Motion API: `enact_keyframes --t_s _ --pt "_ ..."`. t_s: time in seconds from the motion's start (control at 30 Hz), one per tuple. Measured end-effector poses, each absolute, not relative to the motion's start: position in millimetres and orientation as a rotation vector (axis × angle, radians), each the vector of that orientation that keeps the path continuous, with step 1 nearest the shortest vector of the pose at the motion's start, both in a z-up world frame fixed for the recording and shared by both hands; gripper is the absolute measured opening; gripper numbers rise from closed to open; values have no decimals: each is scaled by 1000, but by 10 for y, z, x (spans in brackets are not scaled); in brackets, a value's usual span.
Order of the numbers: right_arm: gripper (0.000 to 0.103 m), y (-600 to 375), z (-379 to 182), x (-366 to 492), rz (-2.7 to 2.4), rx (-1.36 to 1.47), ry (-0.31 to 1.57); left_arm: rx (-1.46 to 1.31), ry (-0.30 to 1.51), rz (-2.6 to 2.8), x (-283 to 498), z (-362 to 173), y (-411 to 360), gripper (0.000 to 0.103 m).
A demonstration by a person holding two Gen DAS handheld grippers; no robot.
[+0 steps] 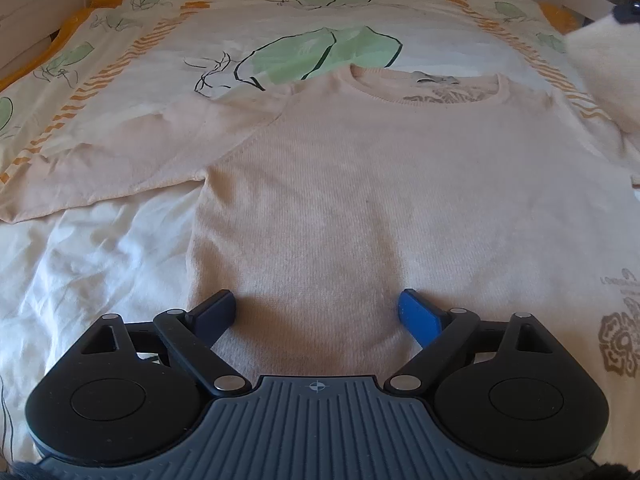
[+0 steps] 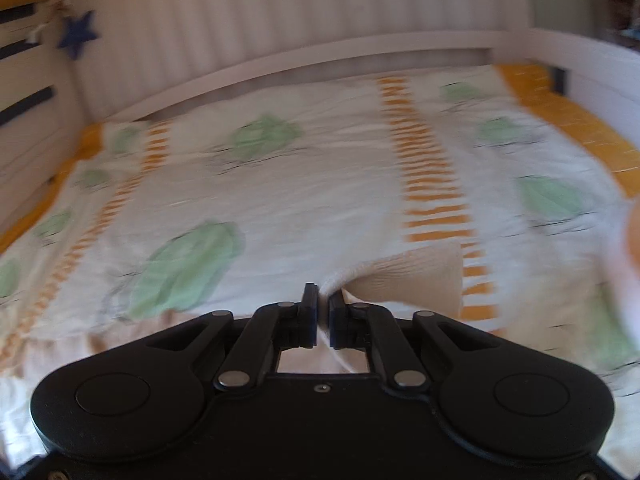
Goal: Fold small clothes
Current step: 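Fold the held sleeve across the sweater body and open the right tool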
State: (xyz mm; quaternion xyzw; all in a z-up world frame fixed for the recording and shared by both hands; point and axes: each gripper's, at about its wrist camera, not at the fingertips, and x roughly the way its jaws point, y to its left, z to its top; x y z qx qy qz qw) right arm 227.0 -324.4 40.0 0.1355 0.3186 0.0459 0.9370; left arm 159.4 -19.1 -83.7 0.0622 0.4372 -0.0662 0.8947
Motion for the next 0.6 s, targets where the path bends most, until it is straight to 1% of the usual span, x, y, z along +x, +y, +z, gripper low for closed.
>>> enact_keyframes --t_s 0.07,0.2,0.3,0.37,0.4,0.43,0.47,0.5,0.6 --pt "9 -2879 271 2323 160 245 681 110 907 -144 1590 -836 -157 90" --pt "10 -2290 -90 2381 295 270 759 105 898 -156 1575 -842 -137 90" --pt "20 -2050 -297 2256 334 244 771 95 894 -170 1568 -836 -99 90" --pt "22 -2045 -385 2111 328 232 758 86 891 -182 1562 -832 -69 89" --pt "31 -2057 -406 2029 316 231 749 80 890 -187 1556 -827 -50 89" --pt "37 -2121 -437 1949 303 233 741 73 891 -190 1556 -820 -36 88" --pt "48 -2185 -463 1876 287 238 732 64 893 -191 1558 -806 -27 87" --pt "54 -2238 -471 1829 263 244 723 49 896 -193 1559 -787 -18 87" --pt "54 -2464 -497 1663 206 287 702 -8 902 -215 1580 -720 1 84"
